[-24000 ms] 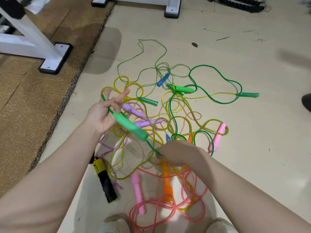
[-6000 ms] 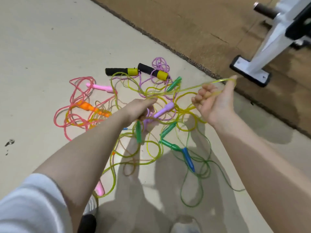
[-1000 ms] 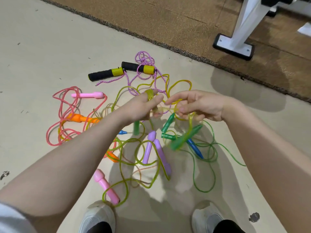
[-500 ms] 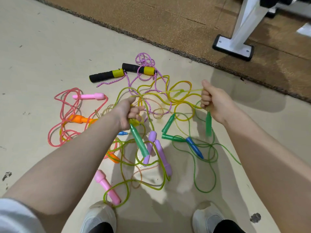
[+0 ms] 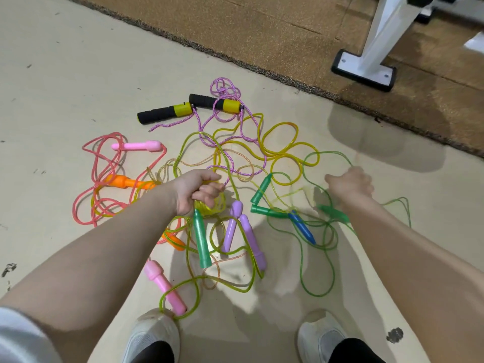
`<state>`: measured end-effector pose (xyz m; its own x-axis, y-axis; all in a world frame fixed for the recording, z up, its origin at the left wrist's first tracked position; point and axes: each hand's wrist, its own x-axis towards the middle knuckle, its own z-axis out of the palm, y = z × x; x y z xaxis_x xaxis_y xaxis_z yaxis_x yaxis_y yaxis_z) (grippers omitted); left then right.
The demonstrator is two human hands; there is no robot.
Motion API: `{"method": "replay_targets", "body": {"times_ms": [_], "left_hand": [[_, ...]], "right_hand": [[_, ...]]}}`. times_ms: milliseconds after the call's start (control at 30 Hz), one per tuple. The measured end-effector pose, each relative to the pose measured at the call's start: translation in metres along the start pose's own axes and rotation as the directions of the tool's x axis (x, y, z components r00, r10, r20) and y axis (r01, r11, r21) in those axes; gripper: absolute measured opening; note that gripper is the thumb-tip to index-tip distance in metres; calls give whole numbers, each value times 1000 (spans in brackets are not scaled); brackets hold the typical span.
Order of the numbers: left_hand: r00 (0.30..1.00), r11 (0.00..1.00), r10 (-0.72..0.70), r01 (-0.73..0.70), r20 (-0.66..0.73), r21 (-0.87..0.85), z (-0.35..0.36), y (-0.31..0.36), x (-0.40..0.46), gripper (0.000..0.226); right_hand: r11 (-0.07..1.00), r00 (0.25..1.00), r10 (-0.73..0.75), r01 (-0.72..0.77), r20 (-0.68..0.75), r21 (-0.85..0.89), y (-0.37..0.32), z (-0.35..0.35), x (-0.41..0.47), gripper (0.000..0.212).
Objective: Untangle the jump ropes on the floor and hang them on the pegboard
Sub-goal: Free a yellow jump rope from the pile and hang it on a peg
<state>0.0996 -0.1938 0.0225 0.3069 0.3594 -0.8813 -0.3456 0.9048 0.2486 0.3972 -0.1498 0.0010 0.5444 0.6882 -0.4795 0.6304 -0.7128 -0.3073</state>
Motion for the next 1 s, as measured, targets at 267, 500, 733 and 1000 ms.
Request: {"method": "replay_targets", "body": {"times_ms": [267,500,733,1000], "left_hand": [[745,963,-124,-68,656,260,38,14,-25,25],[490,914,349,10,799,-406,-3,34,-19,43],[690,661,690,-476,220,-580,9,35,-17,71],[792,598,594,-552,-142,-581,27,45,-22,42]], "right_hand": [[683,277,-724,414,631,602,-79,2,-81,42],[722,360,-691,384,627,575,-70,-12,-59,25],[662,200,-569,687,798,300,-85,-26,-70,26],[587,209,-656,745,725,316,-129,-71,-111,10]]}}
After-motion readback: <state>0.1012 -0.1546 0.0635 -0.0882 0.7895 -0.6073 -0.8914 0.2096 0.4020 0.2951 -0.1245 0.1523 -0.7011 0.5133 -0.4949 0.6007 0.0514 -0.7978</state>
